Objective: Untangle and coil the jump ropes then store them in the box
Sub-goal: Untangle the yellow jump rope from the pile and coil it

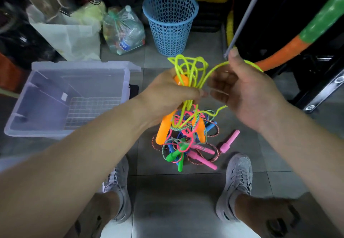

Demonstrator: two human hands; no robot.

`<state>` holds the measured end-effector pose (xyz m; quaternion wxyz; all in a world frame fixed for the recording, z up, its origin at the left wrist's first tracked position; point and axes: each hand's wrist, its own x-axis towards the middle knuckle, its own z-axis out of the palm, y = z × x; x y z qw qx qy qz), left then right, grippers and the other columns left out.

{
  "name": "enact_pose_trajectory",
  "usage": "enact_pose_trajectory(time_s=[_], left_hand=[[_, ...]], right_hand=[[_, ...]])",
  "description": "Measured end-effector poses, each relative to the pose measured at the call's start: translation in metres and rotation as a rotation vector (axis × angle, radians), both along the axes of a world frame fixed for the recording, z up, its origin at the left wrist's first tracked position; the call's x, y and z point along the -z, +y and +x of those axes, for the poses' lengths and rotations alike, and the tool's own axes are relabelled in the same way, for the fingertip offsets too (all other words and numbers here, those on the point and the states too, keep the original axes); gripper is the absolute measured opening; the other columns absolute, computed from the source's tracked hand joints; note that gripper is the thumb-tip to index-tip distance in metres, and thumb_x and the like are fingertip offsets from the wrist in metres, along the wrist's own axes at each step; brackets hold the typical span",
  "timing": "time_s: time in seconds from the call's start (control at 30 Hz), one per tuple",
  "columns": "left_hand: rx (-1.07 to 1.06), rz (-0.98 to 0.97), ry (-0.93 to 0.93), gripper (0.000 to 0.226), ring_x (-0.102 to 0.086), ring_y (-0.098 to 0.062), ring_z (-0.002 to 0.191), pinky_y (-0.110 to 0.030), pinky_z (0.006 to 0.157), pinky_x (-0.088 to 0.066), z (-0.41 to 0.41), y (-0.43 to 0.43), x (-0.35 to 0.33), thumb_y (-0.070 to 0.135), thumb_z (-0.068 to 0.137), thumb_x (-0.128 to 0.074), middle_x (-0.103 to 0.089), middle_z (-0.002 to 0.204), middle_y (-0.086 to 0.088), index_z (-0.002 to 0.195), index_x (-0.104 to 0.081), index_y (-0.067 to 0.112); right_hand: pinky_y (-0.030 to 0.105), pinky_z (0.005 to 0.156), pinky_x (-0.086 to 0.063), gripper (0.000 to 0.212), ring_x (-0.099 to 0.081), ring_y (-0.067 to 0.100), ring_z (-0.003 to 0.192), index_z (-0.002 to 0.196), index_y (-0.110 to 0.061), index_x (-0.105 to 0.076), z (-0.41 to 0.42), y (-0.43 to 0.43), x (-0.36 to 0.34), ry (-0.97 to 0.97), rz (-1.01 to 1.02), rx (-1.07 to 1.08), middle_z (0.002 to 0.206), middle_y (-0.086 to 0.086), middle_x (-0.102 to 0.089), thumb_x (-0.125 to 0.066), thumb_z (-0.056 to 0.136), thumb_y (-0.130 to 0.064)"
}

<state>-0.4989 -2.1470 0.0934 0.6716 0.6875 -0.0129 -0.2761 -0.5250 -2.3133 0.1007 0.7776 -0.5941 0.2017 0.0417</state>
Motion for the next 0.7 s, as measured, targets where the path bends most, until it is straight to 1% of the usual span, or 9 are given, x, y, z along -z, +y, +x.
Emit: enact_pose_trajectory(time_s=[0.1,0.17,0.23,0.33,0.43,0.53,0.6,0.63,0.7], left_hand=[[-0.077,-0.151,0.126,0.013,-0.062,-0.02,0.056,-0.032,0.058,-0.056,0.004,0.0,-0.003,-0.004,0.09,-0.063,-0.066,0.074,-0.021,0.102,-0.064,-0.008],[-0.057,-0.245,0.215,0.02,-0.065,-0.023,0.061,-0.039,0.073,-0.057,0.006,0.0,-0.004,0.001,0.093,-0.059,-0.068,0.074,-0.013,0.11,-0.064,-0.008],[-0.069,-0.266,0.252,0.019,-0.066,-0.02,0.06,-0.032,0.065,-0.058,0.007,0.001,-0.007,0.004,0.093,-0.059,-0.07,0.071,-0.009,0.108,-0.067,-0.006],[-0.097,-0.256,0.24,0.024,-0.066,-0.013,0.058,-0.024,0.055,-0.056,0.008,0.002,-0.007,0.003,0.094,-0.059,-0.073,0.074,-0.004,0.114,-0.065,-0.006],[-0.089,-0.253,0.213,0.022,-0.07,-0.02,0.066,-0.032,0.063,-0.06,0.005,0.002,-0.009,-0.004,0.092,-0.059,-0.075,0.084,-0.014,0.112,-0.064,-0.012],[-0.127,-0.049,0.061,0.032,-0.073,-0.033,0.08,-0.043,0.073,-0.06,0.01,0.005,0.001,-0.006,0.079,-0.071,-0.072,0.104,-0.028,0.109,-0.06,-0.011],[-0.109,0.149,-0.041,0.046,-0.072,-0.038,0.081,-0.05,0.075,-0.059,0.012,0.007,0.006,0.001,0.067,-0.075,-0.073,0.1,-0.025,0.109,-0.059,-0.006],[-0.096,0.239,-0.097,0.046,-0.073,-0.039,0.083,-0.052,0.076,-0.059,0.013,0.009,0.008,0.007,0.063,-0.075,-0.074,0.096,-0.022,0.106,-0.06,-0.001],[-0.074,0.367,-0.192,0.037,-0.072,-0.031,0.075,-0.044,0.069,-0.059,0.014,0.011,0.011,0.015,0.064,-0.079,-0.074,0.084,-0.016,0.096,-0.062,0.006]], right_hand=[[0.037,0.073,-0.054,0.04,-0.07,0.019,0.085,0.094,-0.021,-0.07,-0.008,0.003,0.011,0.017,-0.238,-0.245,0.092,0.007,-0.073,-0.062,0.082,-0.057],[0.042,0.082,-0.052,0.027,-0.069,0.012,0.086,0.096,-0.021,-0.069,-0.014,0.006,0.018,0.013,-0.239,-0.396,0.091,0.002,-0.073,-0.058,0.089,-0.045],[0.042,0.089,-0.052,0.014,-0.067,0.011,0.086,0.095,-0.02,-0.07,-0.016,0.007,0.02,-0.037,-0.305,-0.45,0.09,-0.002,-0.073,-0.066,0.092,-0.033],[0.044,0.096,-0.053,0.012,-0.07,0.029,0.093,0.095,-0.019,-0.073,-0.015,0.006,0.022,-0.095,-0.437,-0.496,0.097,0.005,-0.076,-0.077,0.085,-0.024],[0.061,0.086,-0.053,0.024,-0.069,0.041,0.089,0.09,-0.023,-0.075,-0.012,0.006,0.026,-0.098,-0.698,-0.429,0.088,0.01,-0.076,-0.071,0.077,-0.043],[0.051,0.082,-0.06,0.008,-0.075,0.027,0.082,0.088,-0.017,-0.073,-0.01,0.005,0.026,-0.149,-0.572,-0.184,0.083,0.004,-0.077,-0.065,0.09,-0.018],[0.035,0.075,-0.063,0.019,-0.073,0.017,0.074,0.087,-0.015,-0.068,-0.007,0.005,0.022,-0.11,-0.379,-0.007,0.077,0.004,-0.073,-0.057,0.097,-0.002],[0.034,0.073,-0.062,0.022,-0.072,0.017,0.073,0.087,-0.015,-0.066,-0.007,0.004,0.022,-0.095,-0.344,0.041,0.076,0.004,-0.072,-0.054,0.099,-0.001],[0.042,0.077,-0.062,0.022,-0.072,0.017,0.077,0.087,-0.021,-0.067,-0.004,-0.003,0.028,-0.069,-0.511,0.022,0.079,0.0,-0.074,-0.055,0.098,-0.007]])
